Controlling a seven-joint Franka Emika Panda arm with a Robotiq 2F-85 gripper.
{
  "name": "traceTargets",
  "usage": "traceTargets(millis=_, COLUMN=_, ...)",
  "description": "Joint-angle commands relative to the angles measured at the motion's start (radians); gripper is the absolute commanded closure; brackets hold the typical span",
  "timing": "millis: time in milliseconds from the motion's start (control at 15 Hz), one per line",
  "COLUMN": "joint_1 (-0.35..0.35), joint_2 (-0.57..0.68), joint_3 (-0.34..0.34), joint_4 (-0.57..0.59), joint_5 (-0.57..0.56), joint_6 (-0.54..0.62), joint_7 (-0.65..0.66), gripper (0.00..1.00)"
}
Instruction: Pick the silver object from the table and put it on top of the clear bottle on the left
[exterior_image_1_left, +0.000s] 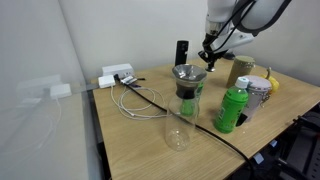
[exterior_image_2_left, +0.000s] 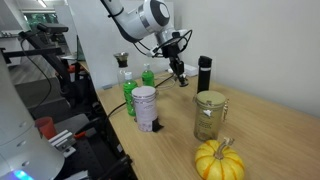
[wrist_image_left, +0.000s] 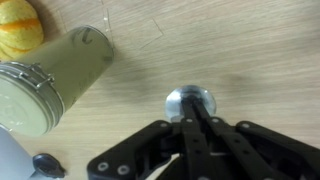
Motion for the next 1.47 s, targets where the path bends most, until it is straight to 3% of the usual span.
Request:
traceTargets(millis=0, joint_1=-0.051, joint_2=-0.1, joint_3=0.079, joint_4=-0.007, joint_5=-0.062, joint_6=-0.114, joint_7=0.061, gripper=0.99)
traceTargets(millis=333, joint_1=-0.132, joint_2=-0.248, joint_3=0.216, joint_4=-0.021, joint_5=-0.021, joint_6=-0.191, joint_7=0.03, gripper=0.99)
traceTargets(millis=600, joint_1=-0.19, joint_2=-0.345, joint_3=0.289, joint_4=-0.053, joint_5=0.102, joint_6=-0.167, joint_7=-0.065, gripper=0.99)
traceTargets(millis=1000, joint_1=-0.211, joint_2=-0.468, joint_3=0.333, joint_4=-0.118, joint_5=0.42, joint_6=-0.147, joint_7=-0.396, gripper=0.99)
traceTargets(millis=1067, joint_1=-0.214, joint_2=-0.487, joint_3=0.34, joint_4=-0.129, joint_5=0.445, joint_6=-0.147, joint_7=-0.433, gripper=0.99)
traceTargets(millis=1133, joint_1=-0.237, joint_2=-0.446, joint_3=0.367, joint_4=-0.085, joint_5=0.405, joint_6=-0.179, joint_7=-0.36, gripper=0.94)
traceTargets(millis=1400, joint_1=-0.24, joint_2=-0.478, joint_3=0.371, joint_4=-0.11, joint_5=0.436, joint_6=-0.177, joint_7=-0.408, gripper=0.94)
